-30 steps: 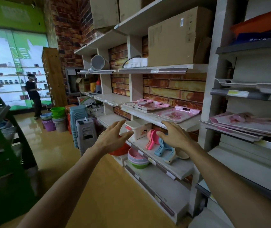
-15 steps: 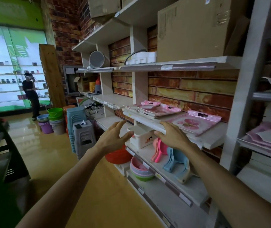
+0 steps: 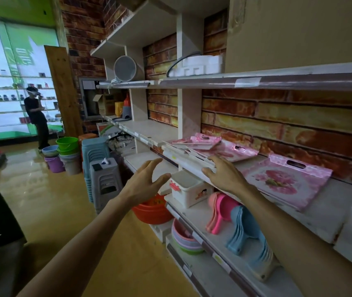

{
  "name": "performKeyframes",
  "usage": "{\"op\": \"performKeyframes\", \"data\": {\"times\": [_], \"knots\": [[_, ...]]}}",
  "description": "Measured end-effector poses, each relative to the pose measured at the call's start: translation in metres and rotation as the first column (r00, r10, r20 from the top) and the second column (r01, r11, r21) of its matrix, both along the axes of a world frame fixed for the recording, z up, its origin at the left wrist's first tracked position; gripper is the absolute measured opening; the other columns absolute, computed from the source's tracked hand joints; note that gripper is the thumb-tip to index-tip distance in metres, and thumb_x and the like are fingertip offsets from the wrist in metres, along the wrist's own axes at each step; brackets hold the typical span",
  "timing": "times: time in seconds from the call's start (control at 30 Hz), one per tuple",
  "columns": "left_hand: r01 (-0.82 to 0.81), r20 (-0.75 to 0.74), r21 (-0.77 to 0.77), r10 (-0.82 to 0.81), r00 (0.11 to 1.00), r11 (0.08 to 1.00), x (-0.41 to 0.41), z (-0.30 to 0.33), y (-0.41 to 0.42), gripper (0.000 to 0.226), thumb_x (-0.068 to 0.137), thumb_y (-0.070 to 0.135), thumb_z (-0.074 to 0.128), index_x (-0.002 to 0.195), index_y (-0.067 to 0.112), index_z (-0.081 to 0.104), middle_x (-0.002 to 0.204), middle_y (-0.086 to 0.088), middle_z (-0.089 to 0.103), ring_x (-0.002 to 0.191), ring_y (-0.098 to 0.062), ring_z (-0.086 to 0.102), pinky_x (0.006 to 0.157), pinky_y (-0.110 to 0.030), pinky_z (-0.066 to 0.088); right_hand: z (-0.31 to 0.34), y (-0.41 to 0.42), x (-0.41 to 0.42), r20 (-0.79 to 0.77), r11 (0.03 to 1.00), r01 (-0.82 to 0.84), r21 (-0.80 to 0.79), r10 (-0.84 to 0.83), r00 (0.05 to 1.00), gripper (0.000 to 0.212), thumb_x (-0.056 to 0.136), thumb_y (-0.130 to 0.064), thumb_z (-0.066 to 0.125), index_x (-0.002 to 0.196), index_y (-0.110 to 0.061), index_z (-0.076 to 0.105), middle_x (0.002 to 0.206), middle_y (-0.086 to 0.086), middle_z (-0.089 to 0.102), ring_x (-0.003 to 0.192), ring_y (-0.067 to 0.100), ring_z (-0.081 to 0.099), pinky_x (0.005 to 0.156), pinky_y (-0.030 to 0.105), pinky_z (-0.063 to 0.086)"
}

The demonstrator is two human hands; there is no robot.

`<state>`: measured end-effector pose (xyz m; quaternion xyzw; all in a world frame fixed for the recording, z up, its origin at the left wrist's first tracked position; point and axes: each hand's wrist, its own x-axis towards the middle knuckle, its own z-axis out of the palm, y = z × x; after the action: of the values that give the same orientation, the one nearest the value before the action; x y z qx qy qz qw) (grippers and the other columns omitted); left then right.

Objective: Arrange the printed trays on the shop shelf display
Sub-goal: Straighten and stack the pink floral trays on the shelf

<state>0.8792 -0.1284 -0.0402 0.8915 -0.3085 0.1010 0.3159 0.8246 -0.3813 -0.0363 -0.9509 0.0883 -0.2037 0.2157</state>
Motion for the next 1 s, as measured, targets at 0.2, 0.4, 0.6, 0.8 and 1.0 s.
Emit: {"op": "performKeyframes", "data": {"times": [0.2, 0.4, 0.6, 0.8, 1.0], "knots": [[0.086, 0.079, -0.032, -0.084, 0.993, 0.996, 0.108, -0.007, -0.017, 0.063, 0.092, 0.052, 0.051, 0.147, 0.027, 0.032, 0.15, -0.004, 0.038, 0.132, -0.022, 0.044, 0.105, -0.046, 0.044, -0.008, -0.018, 0.096, 0.015, 0.999, 0.038, 0.004, -0.038, 0.999, 0.057, 0.093, -0.043, 0.053, 0.142, -0.017, 0.042, 0.147, 0.006, 0.047, 0.132, 0.027, 0.045, 0.103, 0.039, 0.041], [0.203, 0.098, -0.056, -0.196, 0.976, 0.978, 0.216, -0.004, -0.036, 0.06, 0.093, 0.047, 0.052, 0.145, 0.022, 0.037, 0.142, -0.005, 0.047, 0.124, -0.021, 0.05, 0.103, -0.041, 0.045, -0.005, -0.03, 0.184, 0.047, 0.991, 0.117, 0.06, -0.12, 0.992, 0.051, 0.092, -0.041, 0.055, 0.136, -0.016, 0.048, 0.138, 0.003, 0.055, 0.121, 0.023, 0.055, 0.094, 0.036, 0.046], [0.29, 0.102, -0.086, -0.281, 0.954, 0.953, 0.306, -0.014, -0.06, 0.053, 0.093, 0.041, 0.055, 0.141, 0.022, 0.042, 0.137, -0.003, 0.052, 0.115, -0.018, 0.055, 0.09, -0.026, 0.047, -0.007, -0.053, 0.253, 0.06, 0.971, 0.216, 0.104, -0.223, 0.973, 0.05, 0.091, -0.039, 0.056, 0.135, -0.016, 0.05, 0.138, 0.005, 0.054, 0.119, 0.024, 0.056, 0.098, 0.037, 0.047], [0.372, 0.125, -0.073, -0.361, 0.924, 0.925, 0.382, -0.034, -0.097, 0.05, 0.093, 0.032, 0.058, 0.14, 0.019, 0.046, 0.133, -0.003, 0.057, 0.115, -0.017, 0.057, 0.092, -0.028, 0.048, -0.015, -0.093, 0.312, 0.076, 0.937, 0.321, 0.14, -0.334, 0.94, 0.039, 0.092, -0.03, 0.057, 0.127, -0.012, 0.057, 0.132, 0.007, 0.059, 0.119, 0.025, 0.056, 0.096, 0.034, 0.044], [0.436, 0.196, 0.047, -0.437, 0.878, 0.899, 0.448, -0.047, -0.147, 0.047, 0.095, 0.029, 0.057, 0.139, 0.02, 0.045, 0.137, -0.004, 0.054, 0.122, -0.02, 0.053, 0.1, -0.034, 0.046, -0.022, -0.136, 0.372, 0.12, 0.906, 0.378, 0.193, -0.404, 0.907, 0.036, 0.093, -0.03, 0.059, 0.123, -0.009, 0.06, 0.127, 0.011, 0.062, 0.112, 0.029, 0.059, 0.092, 0.034, 0.046]]}}
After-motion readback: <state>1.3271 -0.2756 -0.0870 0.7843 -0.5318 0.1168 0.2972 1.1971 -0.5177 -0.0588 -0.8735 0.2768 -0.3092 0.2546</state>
